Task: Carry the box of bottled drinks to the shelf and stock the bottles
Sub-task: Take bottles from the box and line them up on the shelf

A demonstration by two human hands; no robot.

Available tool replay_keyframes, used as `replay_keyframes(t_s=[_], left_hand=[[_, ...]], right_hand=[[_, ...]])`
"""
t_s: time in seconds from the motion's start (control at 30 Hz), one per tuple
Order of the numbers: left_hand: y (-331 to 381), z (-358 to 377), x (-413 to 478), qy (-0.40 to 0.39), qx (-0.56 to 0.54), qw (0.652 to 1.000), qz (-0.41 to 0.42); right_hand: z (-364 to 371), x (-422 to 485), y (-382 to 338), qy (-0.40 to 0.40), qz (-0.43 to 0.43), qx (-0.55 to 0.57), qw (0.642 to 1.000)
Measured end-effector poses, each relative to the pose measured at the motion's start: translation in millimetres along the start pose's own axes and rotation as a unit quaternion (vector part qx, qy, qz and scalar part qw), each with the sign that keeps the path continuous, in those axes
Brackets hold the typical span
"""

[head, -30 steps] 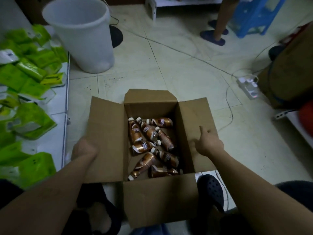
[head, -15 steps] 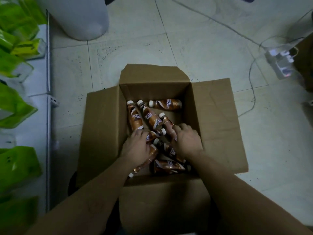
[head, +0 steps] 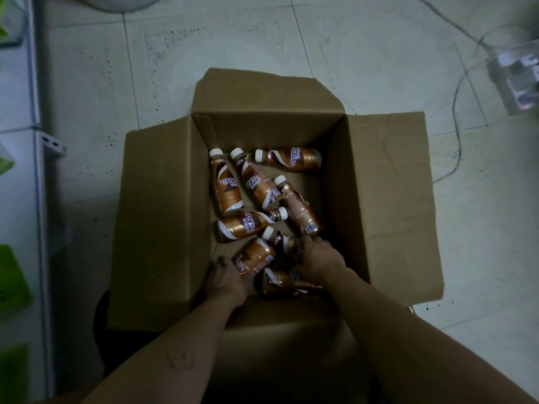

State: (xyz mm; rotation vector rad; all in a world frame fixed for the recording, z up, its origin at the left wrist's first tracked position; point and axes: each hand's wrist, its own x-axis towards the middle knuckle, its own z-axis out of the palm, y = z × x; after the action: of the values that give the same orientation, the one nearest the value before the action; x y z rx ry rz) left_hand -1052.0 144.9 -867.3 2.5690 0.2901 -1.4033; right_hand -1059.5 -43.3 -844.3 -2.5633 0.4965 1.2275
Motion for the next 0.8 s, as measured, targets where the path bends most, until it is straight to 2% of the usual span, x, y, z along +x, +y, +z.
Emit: replay_keyframes(t_s=[0.17, 0.27, 0.37, 0.47, 0.57, 0.67, 0.8], left_hand=[[-3, -3, 1, 0.016, 0.047, 0.998, 0.035], [-10, -2, -7, 0.049, 0.023, 0.995, 0.087], [-12, -8, -15, 0.046, -0.050, 0.992, 0.104], [-8, -19, -24, 0.059, -0.112, 0.986, 0.105], [3, -34, -37, 0.109, -0.201, 0.967, 0.112], [17, -58, -51, 0.166, -0.208, 0.953, 0.146], [21, -106, -82, 0.209, -0.232, 0.933, 0.178]], right_hand=[[7, 13, 2, -0.014, 0.017, -0.013, 1.000], [9, 17, 3, 0.001, 0.022, -0.031, 0.999], [9, 17, 2, 0.026, 0.023, -0.046, 0.998], [4, 11, 2, 0.034, 0.035, -0.017, 0.999], [-11, -2, 2, 0.061, 0.040, 0.032, 0.997], [-36, -21, -2, 0.100, 0.041, 0.086, 0.990], [-78, -58, -14, 0.157, -0.003, 0.164, 0.974]])
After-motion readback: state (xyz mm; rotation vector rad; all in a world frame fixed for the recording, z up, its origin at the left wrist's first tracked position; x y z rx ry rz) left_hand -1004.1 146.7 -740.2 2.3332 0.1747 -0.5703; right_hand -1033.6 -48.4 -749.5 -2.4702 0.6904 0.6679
